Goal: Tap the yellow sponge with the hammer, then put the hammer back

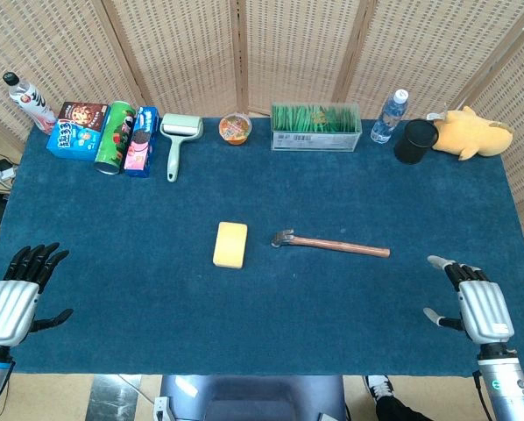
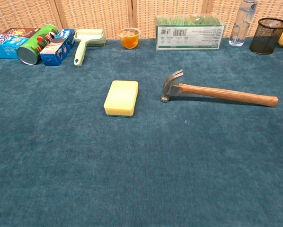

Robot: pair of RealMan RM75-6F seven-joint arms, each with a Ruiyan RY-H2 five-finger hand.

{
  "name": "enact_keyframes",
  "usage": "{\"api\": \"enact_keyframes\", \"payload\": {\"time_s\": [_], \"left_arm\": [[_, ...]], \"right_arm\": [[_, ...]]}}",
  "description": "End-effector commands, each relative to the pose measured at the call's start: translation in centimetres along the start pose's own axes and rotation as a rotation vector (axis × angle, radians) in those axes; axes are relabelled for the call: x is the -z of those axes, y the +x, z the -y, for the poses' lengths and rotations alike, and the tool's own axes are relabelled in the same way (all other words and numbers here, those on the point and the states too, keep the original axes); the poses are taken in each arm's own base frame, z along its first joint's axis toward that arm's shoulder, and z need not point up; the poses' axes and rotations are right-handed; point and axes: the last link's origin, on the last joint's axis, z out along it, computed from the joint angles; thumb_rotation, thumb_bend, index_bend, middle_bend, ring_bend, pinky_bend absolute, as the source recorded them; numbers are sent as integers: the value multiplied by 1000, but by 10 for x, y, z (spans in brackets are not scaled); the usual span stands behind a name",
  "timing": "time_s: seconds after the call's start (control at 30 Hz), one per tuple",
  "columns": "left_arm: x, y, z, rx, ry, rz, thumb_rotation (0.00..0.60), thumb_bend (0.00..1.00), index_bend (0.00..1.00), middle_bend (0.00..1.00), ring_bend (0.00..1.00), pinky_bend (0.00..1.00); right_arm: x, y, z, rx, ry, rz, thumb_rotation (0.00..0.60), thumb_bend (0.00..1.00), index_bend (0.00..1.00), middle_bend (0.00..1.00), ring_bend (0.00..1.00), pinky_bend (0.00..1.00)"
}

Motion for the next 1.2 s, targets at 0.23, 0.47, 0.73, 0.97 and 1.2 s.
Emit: {"api": "enact_keyframes", "payload": {"time_s": [0.23, 0.47, 0.73, 0.97, 1.2], "left_arm": [[1, 2, -4, -1, -24, -10, 600, 175, 117, 73, 0, 0], [0, 5, -11, 1, -59, -17, 600, 175, 118, 73, 0, 0], [-2, 16, -14, -14, -88, -42, 600, 176, 118, 72, 0, 0], [-1, 20, -3, -7, -67, -50, 600, 175, 118, 72, 0, 0], [-3, 17, 13, 13, -33, -38, 600, 175, 118, 73, 0, 0]], "right_arm": [[-2, 0, 5, 1, 16, 3, 600, 157, 232, 319, 328, 278], [-19, 0, 18, -7, 54, 46, 600, 160, 232, 318, 328, 287], [-63, -15, 54, 6, 128, 144, 600, 314, 254, 313, 324, 296], [-106, -37, 93, 75, 161, 231, 600, 380, 327, 348, 325, 306], [-135, -55, 114, 130, 138, 281, 600, 382, 327, 349, 325, 306]]}}
